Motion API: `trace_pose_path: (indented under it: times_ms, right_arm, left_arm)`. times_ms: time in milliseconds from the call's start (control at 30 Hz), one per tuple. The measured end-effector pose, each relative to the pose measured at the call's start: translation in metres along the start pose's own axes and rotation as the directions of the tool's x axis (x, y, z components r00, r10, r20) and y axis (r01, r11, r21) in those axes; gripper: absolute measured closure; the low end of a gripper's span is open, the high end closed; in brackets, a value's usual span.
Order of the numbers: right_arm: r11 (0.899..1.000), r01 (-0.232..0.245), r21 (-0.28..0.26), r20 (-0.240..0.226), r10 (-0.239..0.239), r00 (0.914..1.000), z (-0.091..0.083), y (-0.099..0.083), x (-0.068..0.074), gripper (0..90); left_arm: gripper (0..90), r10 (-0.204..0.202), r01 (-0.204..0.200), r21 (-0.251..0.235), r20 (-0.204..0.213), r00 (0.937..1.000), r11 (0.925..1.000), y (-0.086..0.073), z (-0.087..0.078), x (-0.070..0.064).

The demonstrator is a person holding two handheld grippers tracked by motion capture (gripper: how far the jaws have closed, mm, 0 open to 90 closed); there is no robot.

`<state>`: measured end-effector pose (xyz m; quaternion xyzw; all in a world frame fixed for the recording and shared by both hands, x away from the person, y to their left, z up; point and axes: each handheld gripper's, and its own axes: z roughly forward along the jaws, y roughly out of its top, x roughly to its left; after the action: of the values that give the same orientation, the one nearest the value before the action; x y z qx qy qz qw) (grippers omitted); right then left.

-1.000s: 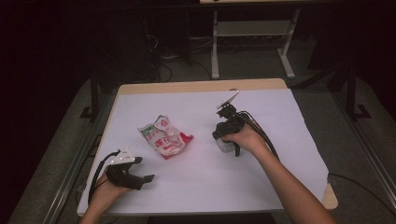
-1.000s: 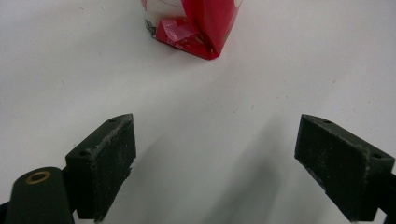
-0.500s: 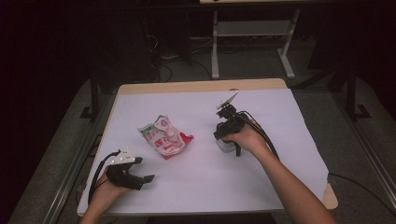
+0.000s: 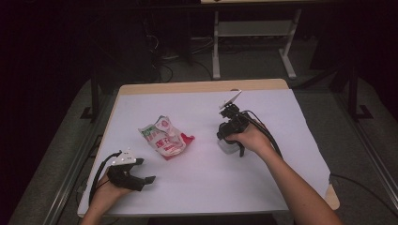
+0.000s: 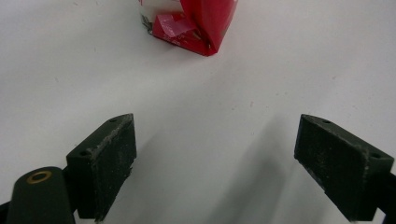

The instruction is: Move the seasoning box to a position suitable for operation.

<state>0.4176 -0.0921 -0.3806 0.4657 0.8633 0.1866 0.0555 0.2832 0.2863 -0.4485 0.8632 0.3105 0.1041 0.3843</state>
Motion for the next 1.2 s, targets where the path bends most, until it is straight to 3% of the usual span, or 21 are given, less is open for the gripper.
trace_pose_path:
  times_ms: [333, 533, 800, 933, 967, 1000, 1033, 1167, 1200]
  right_arm:
    - [0.999, 0.041, 0.035, 0.010, -0.042, 0.9991, -0.001, 0.001, 0.004, 15.1]
    - [0.992, 0.100, 0.080, 0.011, -0.101, 0.9948, 0.000, 0.003, 0.009, 15.4]
    - [0.989, 0.141, 0.052, -0.031, -0.139, 0.9898, -0.012, -0.002, 0.006, 15.4]
    - [0.983, 0.176, 0.049, -0.047, -0.174, 0.9836, -0.016, -0.006, 0.006, 15.4]
    - [0.973, 0.225, 0.039, -0.050, -0.223, 0.9734, -0.019, -0.010, 0.006, 15.4]
    - [0.973, 0.225, 0.039, -0.050, -0.223, 0.9734, -0.019, -0.010, 0.006, 15.4]
    - [0.966, 0.255, 0.033, -0.072, -0.252, 0.9651, -0.022, -0.014, 0.005, 15.4]
    - [0.956, 0.292, 0.031, -0.082, -0.289, 0.9539, -0.027, -0.020, 0.005, 15.4]
    - [0.949, 0.314, 0.026, -0.081, -0.311, 0.9468, -0.030, -0.025, 0.005, 15.4]
  left_arm:
    - [12.4, -0.003, 0.003, 0.000, 0.003, 1.0000, 1.0000, 0.000, 0.001, -0.001]
    - [12.4, -0.005, 0.005, -0.001, 0.004, 1.0000, 1.0000, 0.000, 0.001, 0.000]
    - [12.5, -0.005, 0.005, -0.003, 0.007, 1.0000, 1.0000, 0.000, 0.001, -0.001]
    - [12.4, -0.005, 0.005, -0.003, 0.007, 1.0000, 1.0000, 0.000, 0.001, -0.001]
    - [12.4, -0.003, 0.003, -0.002, 0.006, 1.0000, 1.0000, 0.000, 0.001, -0.001]
    - [12.4, -0.003, 0.003, -0.002, 0.006, 1.0000, 1.0000, 0.000, 0.001, -0.001]
    - [12.4, -0.001, 0.001, 0.000, 0.006, 1.0000, 1.0000, 0.000, 0.001, -0.001]
    - [12.4, -0.005, 0.005, 0.004, 0.009, 0.9999, 1.0000, 0.000, 0.002, -0.001]
    - [12.4, -0.003, 0.003, 0.004, 0.008, 1.0000, 1.0000, 0.000, 0.002, -0.002]
